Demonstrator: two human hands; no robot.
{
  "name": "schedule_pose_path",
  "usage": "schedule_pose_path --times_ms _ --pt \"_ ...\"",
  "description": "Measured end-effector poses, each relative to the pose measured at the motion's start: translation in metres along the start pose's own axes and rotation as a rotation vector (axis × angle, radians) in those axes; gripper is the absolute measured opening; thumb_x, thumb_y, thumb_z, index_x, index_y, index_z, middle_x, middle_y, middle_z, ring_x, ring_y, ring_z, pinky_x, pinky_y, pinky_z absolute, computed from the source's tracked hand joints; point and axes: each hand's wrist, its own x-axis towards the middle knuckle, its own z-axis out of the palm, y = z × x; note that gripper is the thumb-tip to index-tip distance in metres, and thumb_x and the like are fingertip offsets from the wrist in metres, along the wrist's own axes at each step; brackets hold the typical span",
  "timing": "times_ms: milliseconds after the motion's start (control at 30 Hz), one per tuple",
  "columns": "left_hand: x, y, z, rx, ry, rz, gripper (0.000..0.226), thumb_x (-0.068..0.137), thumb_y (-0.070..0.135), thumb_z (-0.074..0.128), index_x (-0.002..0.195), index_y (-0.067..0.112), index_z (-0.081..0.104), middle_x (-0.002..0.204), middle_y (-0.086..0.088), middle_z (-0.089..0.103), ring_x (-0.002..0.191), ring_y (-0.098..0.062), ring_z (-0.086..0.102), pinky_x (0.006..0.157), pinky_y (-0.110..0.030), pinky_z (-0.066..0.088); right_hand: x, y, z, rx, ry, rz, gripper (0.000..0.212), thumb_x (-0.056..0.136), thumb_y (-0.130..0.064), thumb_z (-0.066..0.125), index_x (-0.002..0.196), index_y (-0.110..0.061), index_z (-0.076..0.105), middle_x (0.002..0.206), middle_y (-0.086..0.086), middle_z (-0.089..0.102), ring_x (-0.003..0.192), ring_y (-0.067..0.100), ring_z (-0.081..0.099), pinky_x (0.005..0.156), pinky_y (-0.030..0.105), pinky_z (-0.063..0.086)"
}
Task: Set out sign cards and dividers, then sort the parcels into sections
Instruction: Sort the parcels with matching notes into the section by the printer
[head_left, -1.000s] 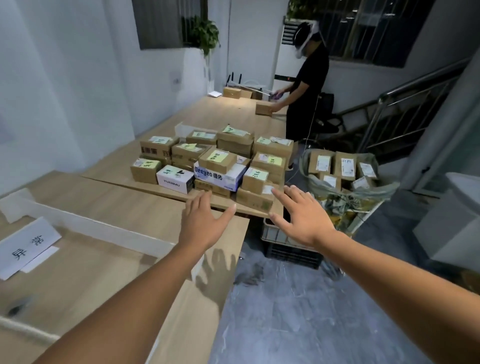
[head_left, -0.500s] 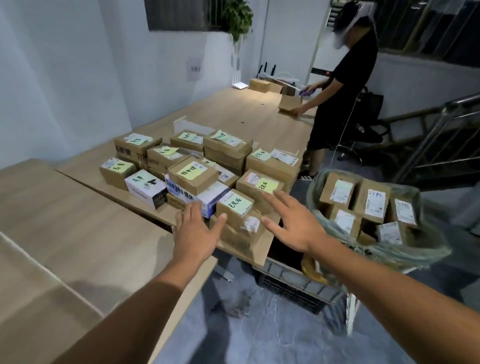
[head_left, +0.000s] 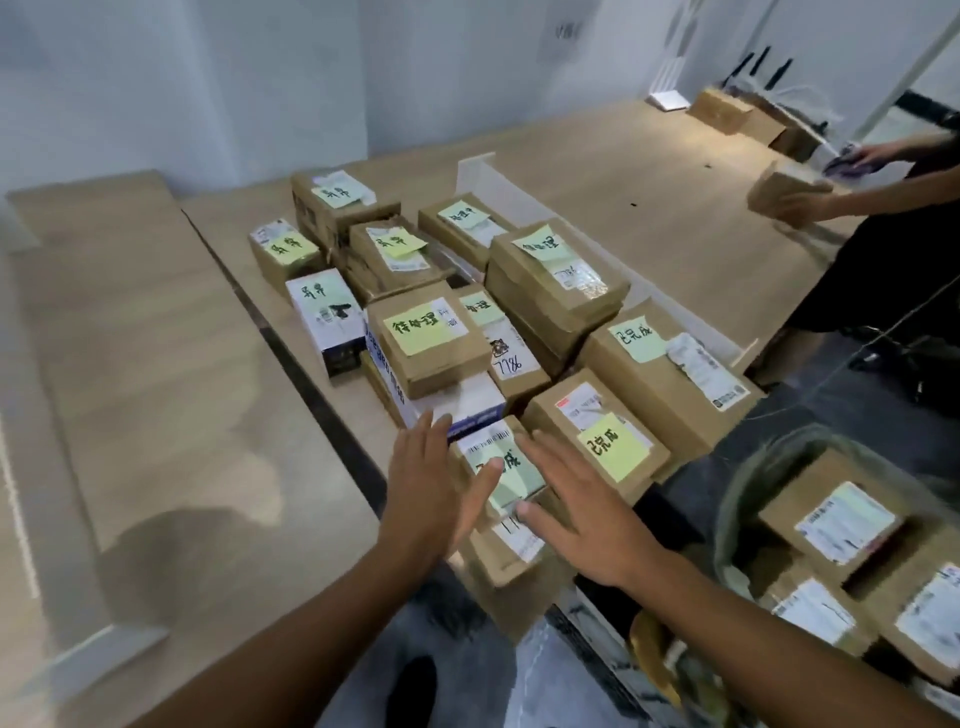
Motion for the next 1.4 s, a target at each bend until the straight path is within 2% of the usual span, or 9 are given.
schedule_pose_path --times_ms 233,333,433,567,767,867,1033,1200,1400 --pt "-0.013 -0.001 0.045 -0.068 0.173 -0.094 0.084 0.087 0.067 0.062 0.155 0.032 0.029 0.169 0.009 0.012 0.149 -0.002 0.013 0.115 -0.022 0.026 0.028 0.049 0.008 0.117 -0.068 -0.032 0.081 0.095 -0.063 0.050 0.160 -0.044 0.006 0.167 -0.018 -0.004 0.154 0.004 0.003 0.121 0.035 0.020" --pt "-0.022 0.007 0.074 -0.144 0.228 -0.167 0.086 0.089 0.055 0.069 0.158 0.030 0.024 0.165 0.006 0.027 0.152 -0.006 0.021 0.119 -0.027 0.033 0.040 0.067 0.017 0.161 -0.066 -0.014 0.076 0.097 -0.050 0.056 0.159 -0.039 0.013 0.166 -0.009 0.012 0.154 0.011 0.013 0.120 0.046 0.031" --pt "-0.020 0.015 0.096 -0.407 0.182 -0.181 0.080 0.094 0.023 0.073 0.157 0.035 0.024 0.146 0.017 0.051 0.137 -0.010 0.050 0.103 -0.025 0.051 0.052 0.078 0.029 0.349 -0.136 -0.035 0.073 0.096 -0.034 0.062 0.156 -0.041 0.021 0.150 -0.014 0.037 0.138 -0.002 0.038 0.113 0.039 0.044" --pt "-0.025 0.019 0.114 -0.452 0.261 -0.166 0.084 0.099 -0.002 0.059 0.158 0.037 0.015 0.149 0.019 0.051 0.139 -0.011 0.050 0.106 -0.019 0.045 0.056 0.090 0.037 0.416 -0.140 -0.124 0.074 0.097 -0.022 0.061 0.159 -0.034 0.023 0.145 -0.007 0.045 0.134 -0.001 0.043 0.111 0.025 0.042" --pt "-0.064 0.045 0.087 -0.354 0.246 -0.163 0.096 0.097 0.043 0.066 0.157 0.046 -0.008 0.157 0.038 0.028 0.145 0.006 0.032 0.112 -0.012 0.034 0.039 0.071 0.014 0.426 -0.150 -0.287 0.089 0.093 -0.018 0.067 0.159 -0.044 0.014 0.142 -0.017 0.047 0.130 0.000 0.048 0.096 0.026 0.054" --pt "-0.102 0.060 0.054 -0.231 0.359 -0.131 0.101 0.094 0.041 0.071 0.161 0.037 -0.004 0.163 0.026 0.025 0.148 0.000 0.030 0.116 -0.023 0.037 0.031 0.037 -0.012 0.393 -0.178 -0.453 0.097 0.090 -0.027 0.074 0.162 -0.038 0.010 0.143 -0.021 0.042 0.133 -0.008 0.038 0.098 0.006 0.039" --pt "-0.170 0.076 -0.017 -0.045 0.625 -0.078 0.096 0.091 0.039 0.073 0.162 0.035 0.009 0.163 0.023 0.026 0.145 0.000 0.036 0.106 -0.011 0.040 0.013 -0.051 -0.043 0.390 -0.248 -0.736 0.094 0.082 -0.048 0.073 0.160 -0.032 0.021 0.144 -0.011 0.037 0.135 -0.003 0.038 0.106 0.009 0.035" --pt "-0.248 0.075 -0.090 0.035 0.815 -0.062 0.098 0.088 0.034 0.079 0.160 0.040 0.012 0.155 0.036 0.027 0.138 0.010 0.040 0.102 -0.009 0.042 -0.017 -0.157 -0.030 0.464 -0.204 -0.907 0.090 0.081 -0.020 0.083 0.156 -0.018 0.034 0.138 -0.006 0.043 0.135 0.000 0.043 0.105 0.006 0.032" --pt "-0.365 0.051 -0.162 0.095 0.958 -0.101 0.097 0.085 0.045 0.076 0.160 0.041 0.015 0.154 0.031 0.032 0.136 0.005 0.043 0.100 -0.012 0.045 -0.074 -0.275 0.014 0.500 -0.244 -1.043 0.093 0.078 -0.035 0.083 0.152 -0.048 0.028 0.140 -0.023 0.034 0.136 -0.007 0.038 0.098 -0.002 0.028"
